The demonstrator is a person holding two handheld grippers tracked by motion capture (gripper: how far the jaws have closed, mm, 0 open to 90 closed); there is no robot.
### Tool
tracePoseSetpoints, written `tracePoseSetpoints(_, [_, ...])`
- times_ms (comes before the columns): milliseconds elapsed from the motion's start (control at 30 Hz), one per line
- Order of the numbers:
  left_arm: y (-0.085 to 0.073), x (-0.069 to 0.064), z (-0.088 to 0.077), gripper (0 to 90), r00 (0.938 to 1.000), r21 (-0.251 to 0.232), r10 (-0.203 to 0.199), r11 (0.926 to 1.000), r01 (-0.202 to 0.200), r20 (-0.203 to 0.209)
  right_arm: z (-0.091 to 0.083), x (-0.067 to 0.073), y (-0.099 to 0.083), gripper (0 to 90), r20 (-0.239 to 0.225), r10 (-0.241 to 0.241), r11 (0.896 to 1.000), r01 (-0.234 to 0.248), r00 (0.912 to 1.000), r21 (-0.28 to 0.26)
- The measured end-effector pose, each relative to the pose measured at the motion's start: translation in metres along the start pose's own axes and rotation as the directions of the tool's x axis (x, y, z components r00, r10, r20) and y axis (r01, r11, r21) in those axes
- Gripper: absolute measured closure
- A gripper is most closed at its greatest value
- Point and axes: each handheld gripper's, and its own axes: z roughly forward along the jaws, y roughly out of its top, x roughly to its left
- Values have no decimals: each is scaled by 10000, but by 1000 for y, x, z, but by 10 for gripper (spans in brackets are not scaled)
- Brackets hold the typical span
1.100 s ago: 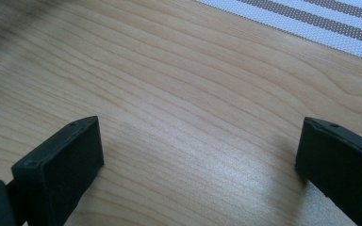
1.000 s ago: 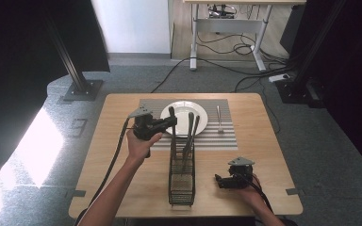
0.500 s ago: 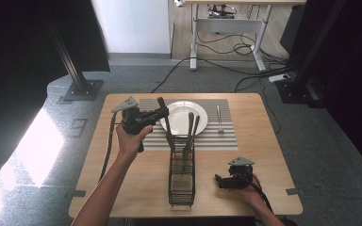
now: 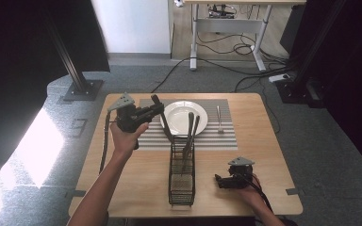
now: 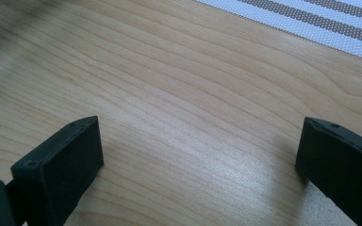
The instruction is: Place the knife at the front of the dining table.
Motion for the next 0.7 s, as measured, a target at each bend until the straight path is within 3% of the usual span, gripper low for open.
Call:
tracePoseSetpoints(167, [7, 4, -13, 840, 9995, -468, -247, 9986, 255, 176, 0, 0, 0, 13, 1, -20, 10000, 20, 10000, 8])
tracePoseSetpoints(267, [10, 6, -19, 840, 9996, -627, -260, 9977, 263, 56, 0, 0, 0, 13, 1, -4, 10000, 4, 10000, 6])
tracePoseSetpoints(433, [15, 11, -29, 840, 9994, -727, -163, 9973, 140, -314, 0, 0, 0, 13, 1, -6, 10000, 6, 10000, 5])
tracePoseSetpoints(467, [17, 11, -33, 840, 9984, -730, 13, 9973, -54, -558, 0, 0, 0, 13, -1, -4, 10000, 4, 10000, 6])
tracePoseSetpoints(567, [19, 12, -36, 840, 9979, -732, 57, 9973, -104, -642, 0, 0, 0, 12, -1, -12, 10000, 12, 10000, 12])
tracePoseSetpoints(700, [21, 15, -41, 840, 9942, -544, 238, 9981, -296, -1050, 0, 0, 0, 12, 0, -4, 10000, 4, 10000, 7])
